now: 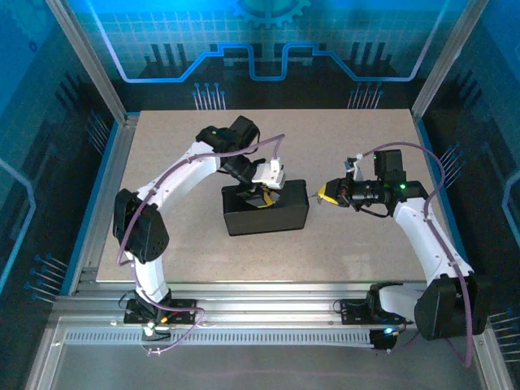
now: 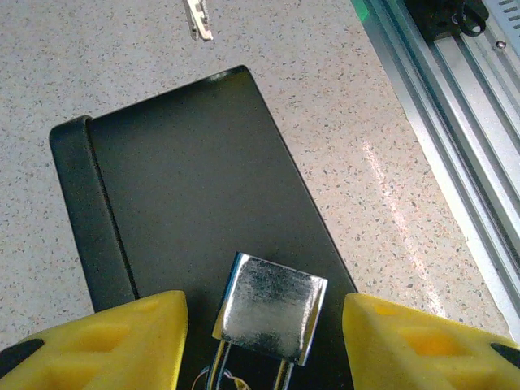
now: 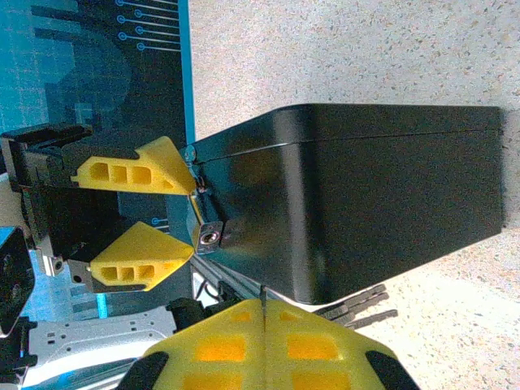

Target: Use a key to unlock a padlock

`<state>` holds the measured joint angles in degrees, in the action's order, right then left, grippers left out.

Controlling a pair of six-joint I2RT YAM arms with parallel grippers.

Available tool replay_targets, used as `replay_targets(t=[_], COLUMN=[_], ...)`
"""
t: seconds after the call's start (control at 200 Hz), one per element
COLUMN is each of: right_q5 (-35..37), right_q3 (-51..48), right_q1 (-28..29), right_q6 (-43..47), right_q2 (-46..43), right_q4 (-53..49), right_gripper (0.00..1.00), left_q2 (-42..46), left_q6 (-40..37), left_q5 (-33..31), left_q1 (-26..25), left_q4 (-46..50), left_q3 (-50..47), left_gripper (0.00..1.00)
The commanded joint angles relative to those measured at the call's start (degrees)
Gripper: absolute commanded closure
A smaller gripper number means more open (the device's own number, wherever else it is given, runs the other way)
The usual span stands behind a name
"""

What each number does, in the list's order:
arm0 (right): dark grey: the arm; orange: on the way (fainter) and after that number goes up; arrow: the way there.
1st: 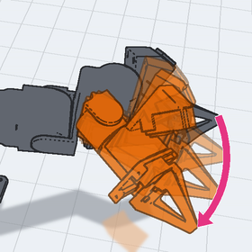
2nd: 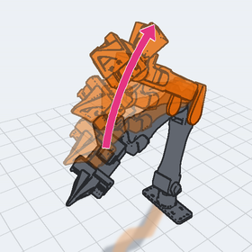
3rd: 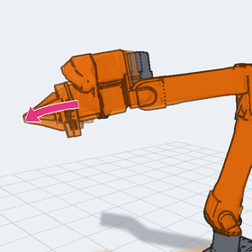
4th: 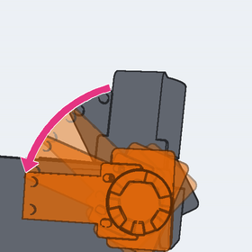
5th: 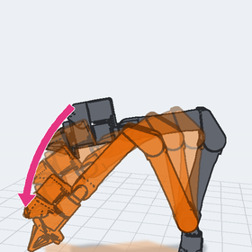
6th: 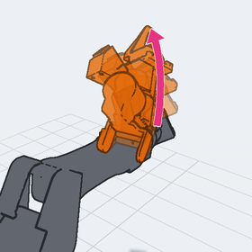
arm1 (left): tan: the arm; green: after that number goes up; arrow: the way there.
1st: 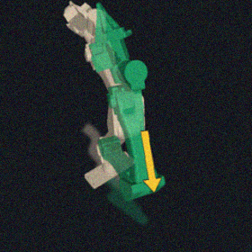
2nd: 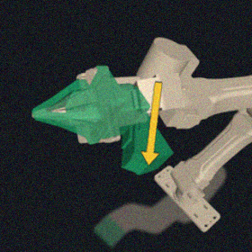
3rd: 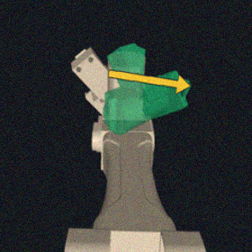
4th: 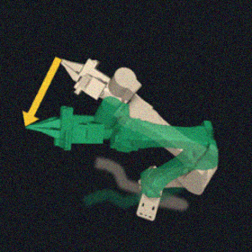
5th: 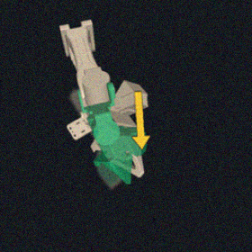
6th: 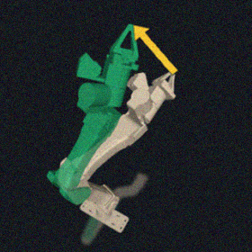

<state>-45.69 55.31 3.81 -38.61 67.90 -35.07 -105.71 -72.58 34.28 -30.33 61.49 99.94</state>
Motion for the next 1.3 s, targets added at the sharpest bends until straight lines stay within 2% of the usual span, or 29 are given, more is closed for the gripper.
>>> replay_targets(t=[0.0,0.085,0.225,0.385,0.485,0.585,0.72,0.975,1.296], right_q5=[-1.5,-1.5,-1.5,-1.7,-1.8,-1.9,-2.4,-1.4,-0.5], right_q3=[1.4,1.6,1.7,1.7,1.8,2.6,3.7,5.5,6.8], right_q1=[0.0,0.0,0.0,0.0,0.2,0.5,1.4,5.9,8.7], right_q6=[-0.2,-0.3,-0.3,-0.3,-0.4,-0.5,-1.9,-7.1,-9.2], right_q2=[-0.6,-0.6,-0.4,-0.1,0.0,-0.1,-0.1,1.8,8.0], right_q4=[-0.2,-0.4,-0.2,0.0,0.2,0.1,1.7,9.5,17.9], right_gripper=[1.0,1.0,1.0,1.0,1.0,1.0,1.0,1.0,1.0], left_q2=[-0.5,-0.8,-1.3,-1.3,-1.0,-0.2,2.4,6.5,8.9], left_q6=[-1.5,-1.4,-0.6,0.0,0.8,3.4,7.6,17.8,26.2], left_q5=[0.3,0.0,-0.9,-1.9,-1.9,-0.8,4.6,12.5,14.7], left_q1=[-0.6,-0.9,-1.0,-1.0,-1.0,-0.8,0.6,2.6,3.4], left_q4=[-0.1,-1.1,-2.2,-3.0,-4.2,-7.4,-14.2,-28.6,-38.5], left_q3=[-0.8,-1.3,-1.6,-2.4,-3.2,-3.9,-5.9,-11.2,-15.1], left_gripper=[0.46,0.49,0.58,0.59,0.67,0.75,0.82,0.86,0.87])
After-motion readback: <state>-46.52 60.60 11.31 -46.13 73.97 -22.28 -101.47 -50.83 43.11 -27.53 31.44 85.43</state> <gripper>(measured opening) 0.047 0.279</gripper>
